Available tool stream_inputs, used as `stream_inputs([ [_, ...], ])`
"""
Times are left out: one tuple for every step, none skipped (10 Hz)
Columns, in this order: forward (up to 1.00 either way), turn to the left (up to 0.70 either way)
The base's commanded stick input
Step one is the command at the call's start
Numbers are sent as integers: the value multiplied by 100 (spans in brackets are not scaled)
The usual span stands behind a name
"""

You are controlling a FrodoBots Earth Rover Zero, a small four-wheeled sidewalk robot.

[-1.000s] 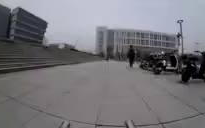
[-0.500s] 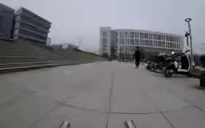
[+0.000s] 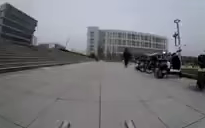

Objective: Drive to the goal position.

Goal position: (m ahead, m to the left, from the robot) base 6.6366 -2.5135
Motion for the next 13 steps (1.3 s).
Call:
stream_inputs([
  [100,-40],
  [100,-34],
  [100,7],
  [100,18],
  [100,6],
  [100,1],
  [100,16],
  [100,0],
  [100,3],
  [100,7],
  [100,-23],
  [100,-40],
  [100,-40],
])
